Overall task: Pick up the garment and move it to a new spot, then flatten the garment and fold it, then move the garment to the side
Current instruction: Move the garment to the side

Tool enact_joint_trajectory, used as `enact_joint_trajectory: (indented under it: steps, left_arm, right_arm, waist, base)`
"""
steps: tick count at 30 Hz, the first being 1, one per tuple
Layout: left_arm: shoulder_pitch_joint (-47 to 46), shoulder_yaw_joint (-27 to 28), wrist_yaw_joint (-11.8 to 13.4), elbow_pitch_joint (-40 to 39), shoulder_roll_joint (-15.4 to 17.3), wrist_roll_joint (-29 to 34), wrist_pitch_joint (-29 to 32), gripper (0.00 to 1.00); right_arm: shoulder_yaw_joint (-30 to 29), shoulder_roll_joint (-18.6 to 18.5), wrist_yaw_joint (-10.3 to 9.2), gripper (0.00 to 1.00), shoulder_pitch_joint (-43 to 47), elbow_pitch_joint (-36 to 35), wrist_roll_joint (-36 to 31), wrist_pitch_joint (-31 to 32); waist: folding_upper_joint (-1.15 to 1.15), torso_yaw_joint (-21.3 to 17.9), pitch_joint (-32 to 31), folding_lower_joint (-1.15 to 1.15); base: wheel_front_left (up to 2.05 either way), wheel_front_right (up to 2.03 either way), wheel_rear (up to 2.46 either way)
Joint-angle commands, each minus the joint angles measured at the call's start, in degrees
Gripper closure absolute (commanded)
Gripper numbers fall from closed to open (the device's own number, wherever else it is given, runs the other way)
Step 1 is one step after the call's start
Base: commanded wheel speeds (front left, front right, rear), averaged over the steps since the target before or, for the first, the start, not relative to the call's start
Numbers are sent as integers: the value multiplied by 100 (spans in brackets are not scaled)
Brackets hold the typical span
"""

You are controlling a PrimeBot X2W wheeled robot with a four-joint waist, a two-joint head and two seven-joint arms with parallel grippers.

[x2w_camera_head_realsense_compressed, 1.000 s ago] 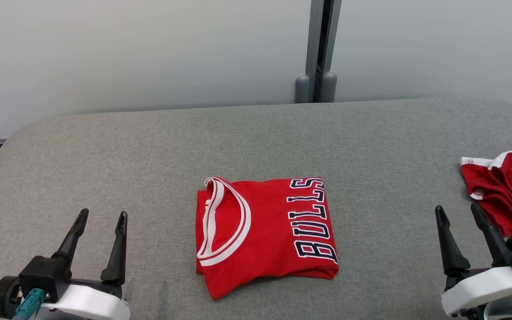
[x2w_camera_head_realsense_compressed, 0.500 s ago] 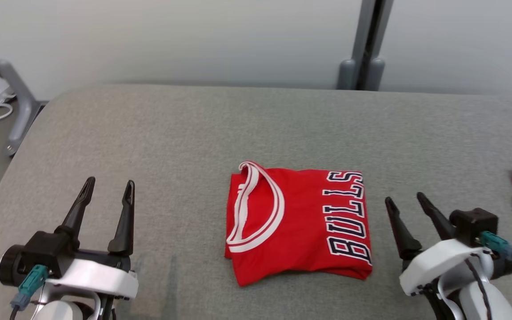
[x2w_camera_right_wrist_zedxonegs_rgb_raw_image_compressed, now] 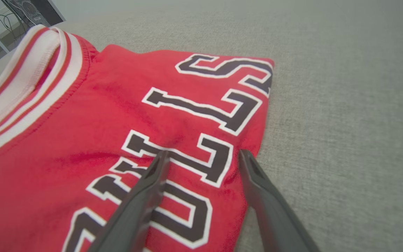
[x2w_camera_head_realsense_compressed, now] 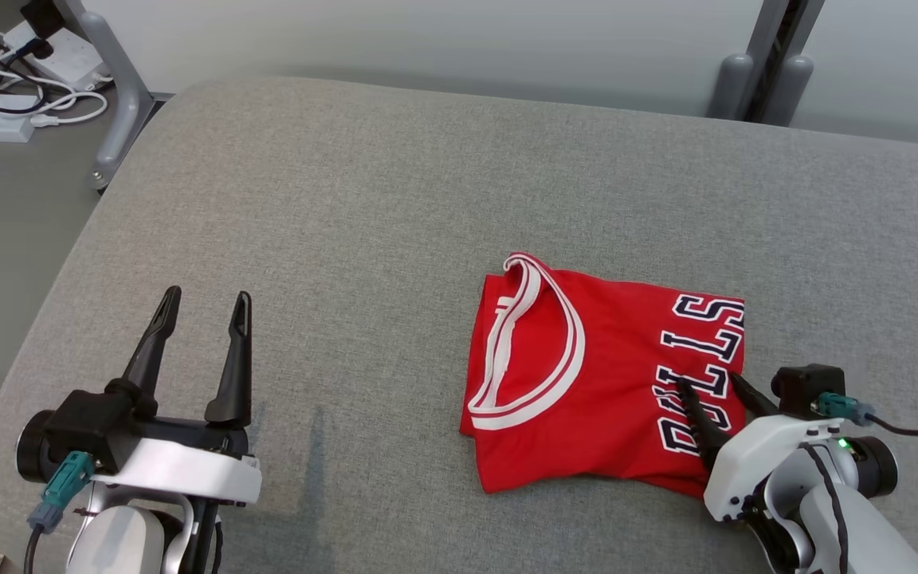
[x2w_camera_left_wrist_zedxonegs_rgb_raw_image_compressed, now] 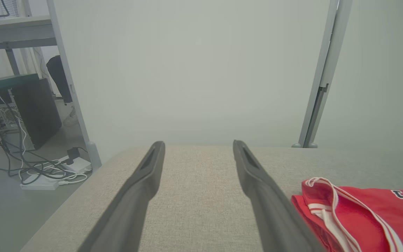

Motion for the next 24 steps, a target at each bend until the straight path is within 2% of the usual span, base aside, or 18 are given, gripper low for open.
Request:
enact_joint_trajectory:
  steps: [1,2,3,4,14,19,24]
  left_arm:
    - [-95,13,-23,14,4,-2,-25,0]
    - [-109,17,-26,40,5,-1,-34,0]
    - [-131,22,-29,59,9,-1,-56,0]
    - [-155,31,-28,80,13,1,-70,0]
    - [-218,93,-63,196,93,-30,-118,0]
    - [-195,155,-45,115,179,-6,-126,0]
    - [-116,199,19,-27,230,41,-126,0]
  right_arm:
    - [41,-33,-2,24,-44,74,21,55]
    - [77,-26,-2,55,-75,144,76,29]
    - [139,-17,-2,71,-100,207,134,62]
    - [201,-18,-2,100,-133,262,180,84]
    - [812,-315,-3,100,-467,-9,300,-248]
    - [1099,-692,-3,100,-382,-444,116,-296]
    - [1205,-1154,-4,100,-243,-1030,-88,-186]
  waist:
    - [0,16,15,0]
    - [0,17,20,0]
    - [0,15,26,0]
    - [0,8,30,0]
    - [0,-387,52,0]
    - [0,-865,79,0]
    - [0,-1502,132,0]
  base:
    - [0,0,0]
    - [0,0,0]
    - [0,0,0]
    - [0,0,0]
    - [0,0,0]
    - [0,0,0]
    - [0,0,0]
